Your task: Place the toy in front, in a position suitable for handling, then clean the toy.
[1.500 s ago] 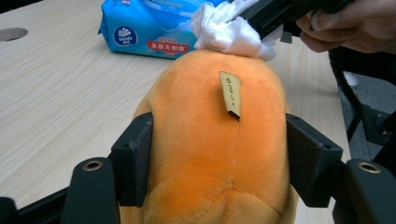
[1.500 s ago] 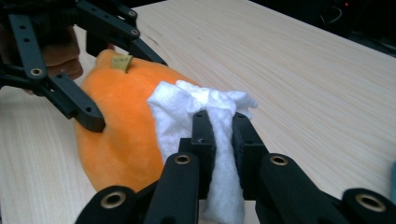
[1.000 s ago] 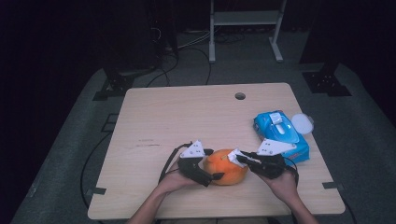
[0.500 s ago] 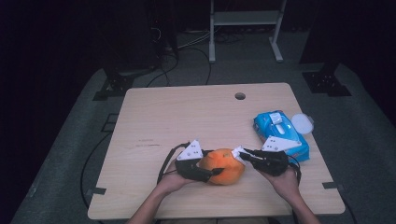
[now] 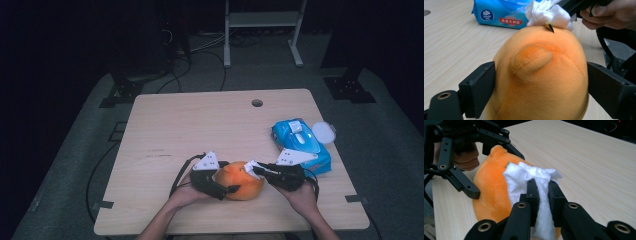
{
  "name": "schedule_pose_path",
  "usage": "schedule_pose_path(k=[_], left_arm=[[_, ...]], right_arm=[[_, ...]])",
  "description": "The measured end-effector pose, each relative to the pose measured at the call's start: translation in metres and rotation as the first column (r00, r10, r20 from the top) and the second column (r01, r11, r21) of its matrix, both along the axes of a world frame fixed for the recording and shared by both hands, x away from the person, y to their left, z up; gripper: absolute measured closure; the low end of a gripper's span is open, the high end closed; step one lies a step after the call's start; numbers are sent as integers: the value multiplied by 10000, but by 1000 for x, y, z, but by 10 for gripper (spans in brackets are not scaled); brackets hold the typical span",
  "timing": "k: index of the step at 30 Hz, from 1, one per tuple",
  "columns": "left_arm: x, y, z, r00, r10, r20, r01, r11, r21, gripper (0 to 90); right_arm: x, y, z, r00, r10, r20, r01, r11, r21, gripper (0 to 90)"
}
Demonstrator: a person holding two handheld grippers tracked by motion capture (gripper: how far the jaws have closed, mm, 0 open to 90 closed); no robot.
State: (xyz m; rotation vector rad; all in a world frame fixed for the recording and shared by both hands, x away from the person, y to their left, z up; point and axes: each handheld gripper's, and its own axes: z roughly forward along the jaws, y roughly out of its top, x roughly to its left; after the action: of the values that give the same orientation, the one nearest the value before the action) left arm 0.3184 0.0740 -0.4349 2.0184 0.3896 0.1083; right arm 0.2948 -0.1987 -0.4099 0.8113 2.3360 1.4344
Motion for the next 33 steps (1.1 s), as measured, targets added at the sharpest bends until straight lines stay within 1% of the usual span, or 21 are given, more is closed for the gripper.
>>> schedule_pose_path(k=[4, 8, 9, 11, 15, 17, 19, 20, 21, 22, 23, 24, 25, 27, 28, 29, 31, 33], left_arm=[[0, 0, -1, 9999, -81, 84, 80, 10000, 26, 123], [-1, 3, -2, 9994, -216, 269, 216, 9998, 8, 105], [-1, 4, -2, 9991, -292, 308, 290, 9996, 65, 95], [0, 7, -4, 9988, -392, 284, 390, 9992, 87, 79], [2, 10, -7, 9988, -466, 133, 467, 9989, -73, 75], [2, 8, -9, 9986, -504, 173, 504, 9987, 17, 54], [0, 5, -11, 9982, -455, 398, 447, 9988, 220, 48], [0, 5, -10, 9983, -410, 423, 399, 9988, 267, 66], [-1, 6, -7, 9990, -251, 368, 238, 9990, 369, 97], [-1, 6, -5, 9993, -96, 367, 83, 9994, 345, 178], [-1, 5, -4, 9995, 25, 304, -35, 9995, 314, 226], [-1, 4, -3, 9996, 129, 261, -137, 9995, 296, 254], [-1, 2, -2, 9994, 178, 286, -186, 9994, 281, 273], [-3, -1, -1, 9989, 234, 415, -246, 9993, 280, 305], [-4, -2, -1, 9984, 224, 529, -245, 9989, 404, 312], [-5, -2, -1, 9983, 244, 532, -265, 9989, 398, 315], [-3, 1, -2, 9987, 293, 417, -305, 9992, 275, 322], [-1, 3, -4, 9992, 306, 253, -309, 9994, 144, 320]], right_arm=[[0, 2, 0, 10000, 21, 40, -21, 9999, -154, 809], [0, 2, 0, 9999, 106, -13, -106, 9999, -99, 809], [1, 2, 0, 9999, 128, -10, -128, 9999, -98, 810], [1, 3, 0, 9999, 136, -10, -136, 9998, -109, 809], [3, 2, 0, 9999, 138, -25, -139, 9999, -103, 809], [2, 2, 0, 9999, 112, -17, -112, 9998, -150, 809], [2, 2, 0, 9999, 102, -8, -102, 9998, -181, 809], [2, 3, 1, 9999, 113, 22, -112, 9998, -175, 809], [2, 3, 2, 9999, 104, 10, -104, 9998, -154, 809], [1, 4, 6, 9999, 77, 143, -76, 9999, -87, 809], [-1, 4, 10, 9995, 149, 270, -150, 9999, 24, 809], [-3, 5, 14, 9991, 236, 358, -240, 9997, 107, 810], [-6, 7, 17, 9986, 321, 418, -329, 9993, 179, 810], [-9, 14, 19, 9974, 499, 512, -504, 9987, 96, 809], [-11, 18, 18, 9966, 549, 614, -543, 9985, -121, 810], [-11, 21, 16, 9959, 509, 744, -483, 9981, -370, 810], [-6, 15, 13, 9973, 505, 524, -495, 9985, -215, 810], [-3, 7, 9, 9985, 138, 522, -115, 9989, -458, 810]])
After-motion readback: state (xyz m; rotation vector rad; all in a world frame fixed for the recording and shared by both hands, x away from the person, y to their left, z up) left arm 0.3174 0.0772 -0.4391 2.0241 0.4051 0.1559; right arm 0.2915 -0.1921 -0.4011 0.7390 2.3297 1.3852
